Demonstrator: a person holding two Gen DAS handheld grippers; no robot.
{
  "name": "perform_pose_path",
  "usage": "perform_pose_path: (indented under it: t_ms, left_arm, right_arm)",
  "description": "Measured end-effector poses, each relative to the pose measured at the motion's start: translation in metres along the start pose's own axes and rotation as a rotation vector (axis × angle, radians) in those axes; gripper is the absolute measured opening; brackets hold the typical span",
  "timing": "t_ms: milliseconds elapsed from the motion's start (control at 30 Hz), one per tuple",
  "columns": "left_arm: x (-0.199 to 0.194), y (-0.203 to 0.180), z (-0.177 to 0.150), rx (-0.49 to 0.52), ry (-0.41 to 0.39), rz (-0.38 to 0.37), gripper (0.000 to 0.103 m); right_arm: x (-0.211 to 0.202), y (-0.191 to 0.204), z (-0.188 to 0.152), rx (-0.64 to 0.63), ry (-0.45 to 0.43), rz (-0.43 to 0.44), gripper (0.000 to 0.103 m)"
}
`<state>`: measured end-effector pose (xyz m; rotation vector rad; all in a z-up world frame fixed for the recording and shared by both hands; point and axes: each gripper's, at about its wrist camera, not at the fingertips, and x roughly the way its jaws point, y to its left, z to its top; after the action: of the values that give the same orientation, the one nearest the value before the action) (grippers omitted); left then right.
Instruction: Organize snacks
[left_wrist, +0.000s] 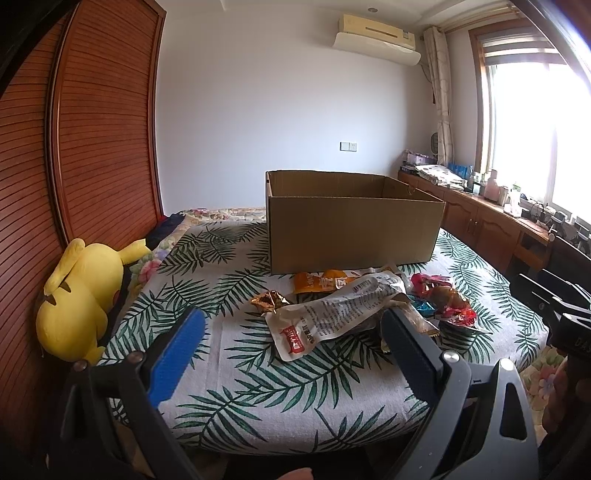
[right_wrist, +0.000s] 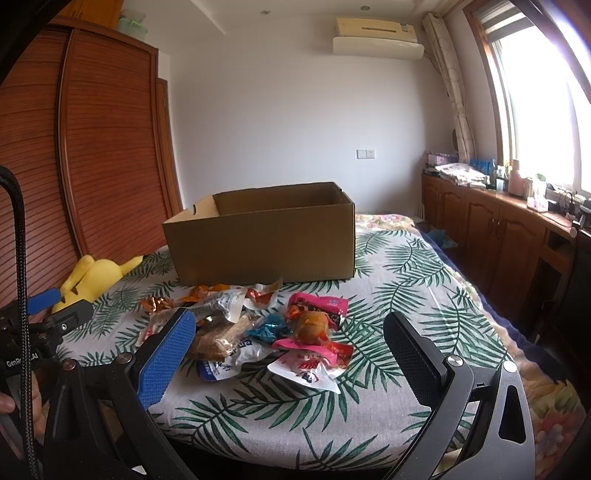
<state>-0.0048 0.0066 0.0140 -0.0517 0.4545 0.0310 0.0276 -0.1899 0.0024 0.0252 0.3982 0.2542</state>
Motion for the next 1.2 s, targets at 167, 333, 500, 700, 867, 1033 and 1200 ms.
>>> perform_pose_path:
  t_ms: [167,333,500,700,867,1033,1200]
  left_arm:
    - [-0.0004,0.0002,-0.0001,0.001,-0.001,0.000,0.097]
    - [0.0000,0.0003,0.0004,0.000,-0.001,0.001,0.097]
    - [-0.0004,0.0006,0.0001,0.001,-0.003,0.002,0.097]
    - [-0.0013,0.0001,-0.0013,0.001,-0.004,0.002,0.097]
    - [-0.0028,0.0010,-0.0016,0.000,-0.008,0.003,0.097]
    - [-0.0026,0.0031,-0.0014,-0.003,-0.009,0.006,0.097]
    - [-0.0020,0.0036,-0.0006,-0.001,-0.009,0.006,0.097]
  right_arm:
    - [-0.0007,0.0001,-0.0006,0.001,-0.003,0.000,0.103]
    - [-0.0002,-0.0006,0.0000,0.002,-0.003,0.000,0.103]
    - [-0.0009,-0.0006,-0.0005,0.001,-0.005,-0.002,0.103]
    - [-0.0003,-0.0005,-0.0001,-0.003,-0.006,-0.003,0.103]
    - [-0.0016,-0.0018,0.0000,-0.004,-0.011,-0.005,0.103]
    - [-0.0021,-0.0035,0.0015,-0.003,-0.016,-0.010,0.103]
    - [-0.0027,-0.0052,0.0020,-0.001,-0.020,-0.014,0.103]
